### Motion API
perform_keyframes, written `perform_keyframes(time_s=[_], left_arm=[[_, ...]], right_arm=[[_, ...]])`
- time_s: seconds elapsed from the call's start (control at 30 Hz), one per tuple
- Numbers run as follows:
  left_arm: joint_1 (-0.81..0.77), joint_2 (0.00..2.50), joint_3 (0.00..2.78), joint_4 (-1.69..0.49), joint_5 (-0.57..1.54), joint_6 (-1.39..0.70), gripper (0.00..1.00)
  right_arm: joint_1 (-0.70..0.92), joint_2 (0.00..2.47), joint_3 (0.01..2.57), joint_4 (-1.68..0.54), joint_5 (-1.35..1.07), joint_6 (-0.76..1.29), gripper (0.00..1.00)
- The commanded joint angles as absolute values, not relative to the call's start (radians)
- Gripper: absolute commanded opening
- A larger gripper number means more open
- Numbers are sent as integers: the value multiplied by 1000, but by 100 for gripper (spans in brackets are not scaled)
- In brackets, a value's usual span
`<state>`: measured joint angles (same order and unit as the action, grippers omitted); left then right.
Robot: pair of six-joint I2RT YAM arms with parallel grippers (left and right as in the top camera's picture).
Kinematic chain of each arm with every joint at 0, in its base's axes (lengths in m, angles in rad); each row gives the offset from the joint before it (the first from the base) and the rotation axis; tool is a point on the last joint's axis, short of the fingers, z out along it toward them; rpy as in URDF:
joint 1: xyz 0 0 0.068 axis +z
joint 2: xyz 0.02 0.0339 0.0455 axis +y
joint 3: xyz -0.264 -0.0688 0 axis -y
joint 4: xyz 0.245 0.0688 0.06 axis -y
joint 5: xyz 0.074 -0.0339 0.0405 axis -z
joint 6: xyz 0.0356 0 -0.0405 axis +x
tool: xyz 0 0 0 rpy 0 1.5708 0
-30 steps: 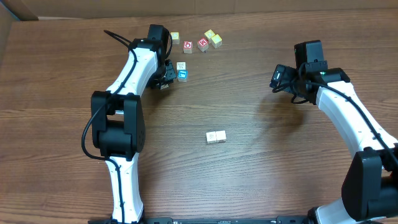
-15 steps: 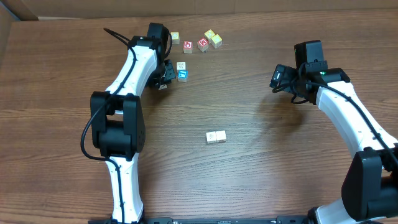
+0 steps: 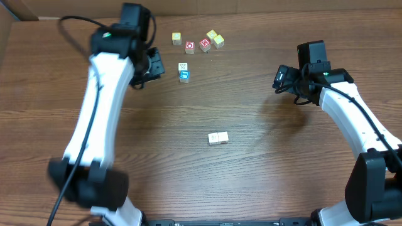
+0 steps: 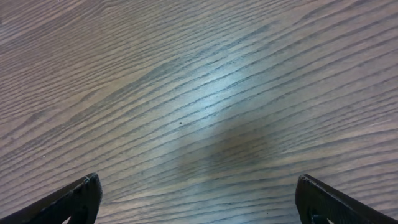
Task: Flip 4 blocks
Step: 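Grasp the white B block with the left gripper and lift, then carry the B block forward toward the front row with left gripper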
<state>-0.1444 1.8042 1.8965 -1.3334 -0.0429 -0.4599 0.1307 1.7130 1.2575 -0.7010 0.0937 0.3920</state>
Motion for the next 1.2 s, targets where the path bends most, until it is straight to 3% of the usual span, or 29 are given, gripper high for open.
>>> perform_keyframes(time_s=[0.0, 0.3, 0.67, 1.17], left_arm=[[-152, 1694, 1914, -1393, 14, -442, 25], [-252, 1654, 1825, -1548, 48, -463, 24], [-499, 1664, 1391, -1178, 45, -619, 24], [-550, 1664, 1102, -879, 1, -719, 27]], right_arm=[[129, 1707, 1267, -698, 104, 388, 100], [129, 1707, 1267, -698, 104, 388, 100], [129, 1707, 1267, -698, 104, 388, 100], [129, 1707, 1267, -698, 104, 388, 100]])
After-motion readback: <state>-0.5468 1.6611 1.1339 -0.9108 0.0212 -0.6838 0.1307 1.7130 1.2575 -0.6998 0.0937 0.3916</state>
